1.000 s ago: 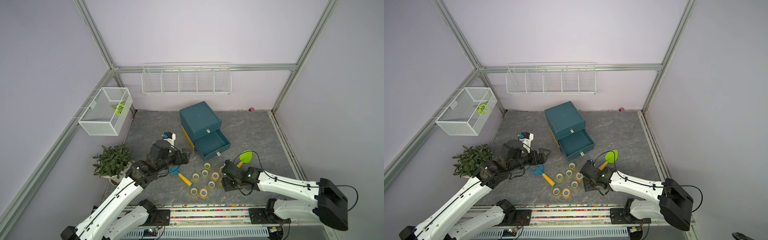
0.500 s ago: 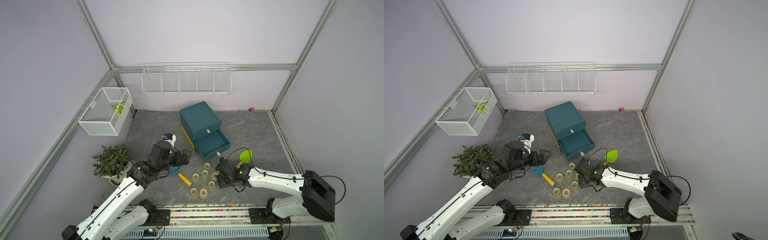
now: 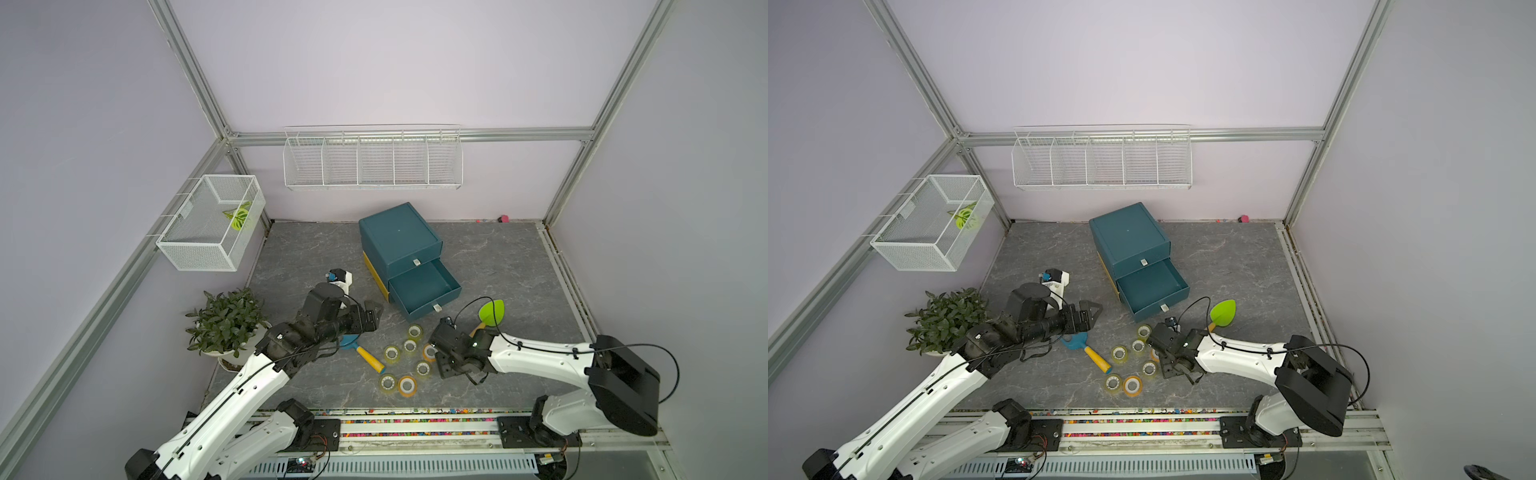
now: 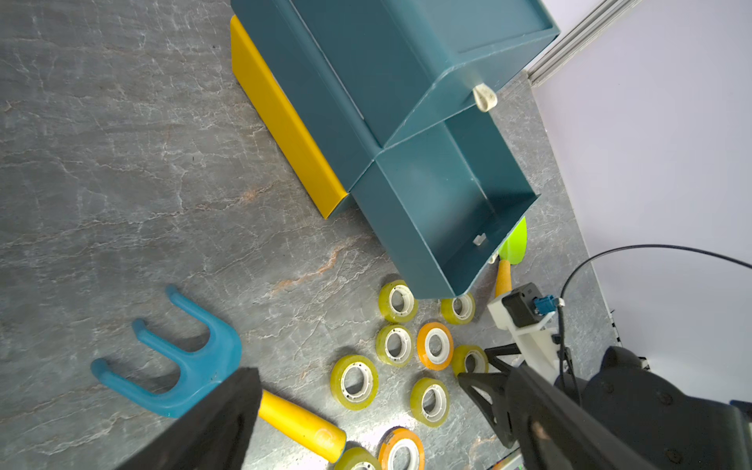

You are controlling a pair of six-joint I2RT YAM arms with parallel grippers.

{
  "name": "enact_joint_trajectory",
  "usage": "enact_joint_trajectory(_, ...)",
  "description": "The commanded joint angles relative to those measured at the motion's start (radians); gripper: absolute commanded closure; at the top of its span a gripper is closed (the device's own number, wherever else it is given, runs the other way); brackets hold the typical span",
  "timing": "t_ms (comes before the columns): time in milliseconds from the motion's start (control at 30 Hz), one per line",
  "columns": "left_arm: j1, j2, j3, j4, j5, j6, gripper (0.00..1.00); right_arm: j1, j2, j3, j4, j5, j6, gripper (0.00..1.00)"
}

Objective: Place the transparent tape into the drawer according to color
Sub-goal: Pick up the tape at the center of the board, then place the tape in the drawer.

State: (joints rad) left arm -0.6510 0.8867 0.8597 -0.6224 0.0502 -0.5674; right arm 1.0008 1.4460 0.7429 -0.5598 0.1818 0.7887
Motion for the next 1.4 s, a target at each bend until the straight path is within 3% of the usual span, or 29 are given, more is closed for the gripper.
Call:
enact_joint_trajectory(0,-0.004,0.003,-0.011,0.015,-0.004,-0.002,0.0,-0.004,0.003,-0.025,-0.024,0.02,0.026,0.41)
enact_joint_trajectory(333,-0.004,0.011,-0.026,0.024,0.0,-0.007,0.0,-0.036,-0.001,-0.059,0.021,-0.017,0.021,0.41)
enact_joint_trajectory(533,-0.004,0.02,-0.034,0.029,0.002,-0.006,0.0,-0.049,-0.027,-0.082,0.047,-0.032,0.011,0.51)
enact_joint_trajectory(800,-0.004,0.023,-0.047,0.038,0.001,-0.01,0.0,-0.07,-0.254,-0.082,0.028,-0.104,-0.023,0.58)
enact_joint_trajectory(1033,-0.004,0.025,-0.072,0.059,0.008,-0.015,0.0,-0.103,-0.43,0.054,-0.051,-0.077,-0.109,0.59)
enact_joint_trajectory(1167,-0.004,0.027,-0.078,0.064,0.011,-0.02,0.0,-0.196,-0.37,0.193,-0.064,-0.102,-0.177,0.59)
enact_joint_trajectory(1367,-0.004,0.024,-0.072,0.058,0.013,-0.019,0.0,-0.298,-0.154,0.395,-0.015,-0.147,-0.252,0.59)
